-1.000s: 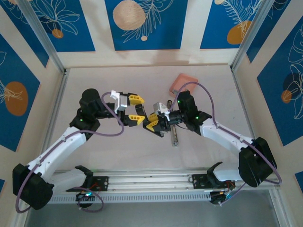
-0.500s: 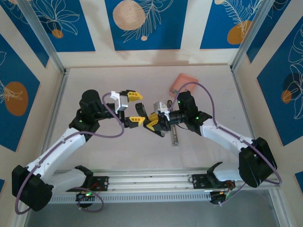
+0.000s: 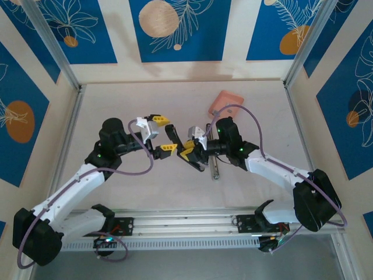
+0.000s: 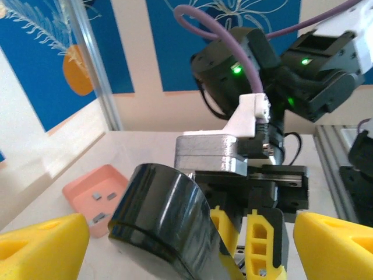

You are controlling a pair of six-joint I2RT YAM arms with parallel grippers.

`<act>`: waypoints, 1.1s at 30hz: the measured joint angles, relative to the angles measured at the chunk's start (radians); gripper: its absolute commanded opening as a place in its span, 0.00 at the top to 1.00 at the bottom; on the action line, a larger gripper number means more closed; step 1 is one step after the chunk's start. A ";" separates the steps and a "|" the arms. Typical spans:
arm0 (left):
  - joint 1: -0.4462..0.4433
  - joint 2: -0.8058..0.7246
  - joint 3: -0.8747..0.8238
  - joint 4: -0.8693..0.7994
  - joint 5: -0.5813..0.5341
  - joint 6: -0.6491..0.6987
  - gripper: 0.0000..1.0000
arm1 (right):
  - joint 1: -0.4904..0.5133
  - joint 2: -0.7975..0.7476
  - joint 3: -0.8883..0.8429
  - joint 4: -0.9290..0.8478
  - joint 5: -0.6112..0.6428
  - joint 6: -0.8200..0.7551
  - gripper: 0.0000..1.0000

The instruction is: Load the staples into the stapler

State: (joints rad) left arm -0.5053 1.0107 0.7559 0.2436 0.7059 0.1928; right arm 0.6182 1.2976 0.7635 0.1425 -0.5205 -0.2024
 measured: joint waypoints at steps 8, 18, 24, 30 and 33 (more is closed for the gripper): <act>0.000 -0.032 -0.077 0.004 -0.137 -0.004 0.00 | 0.066 -0.001 -0.022 0.029 0.162 0.080 1.00; 0.000 -0.055 -0.162 0.038 -0.349 -0.058 0.00 | 0.162 0.000 -0.038 0.019 0.475 0.288 1.00; 0.000 -0.055 -0.189 0.008 -0.556 -0.091 0.00 | 0.210 0.021 -0.013 -0.098 0.657 0.467 1.00; 0.000 -0.032 -0.190 -0.028 -0.667 -0.117 0.00 | 0.217 0.149 0.169 -0.403 0.830 0.733 1.00; 0.000 -0.014 -0.194 -0.032 -0.687 -0.132 0.00 | 0.217 0.214 0.269 -0.549 0.903 0.835 1.00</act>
State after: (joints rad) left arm -0.5053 0.9970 0.5617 0.2119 0.0193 0.0612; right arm 0.8356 1.5116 1.0328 -0.4061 0.3828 0.6331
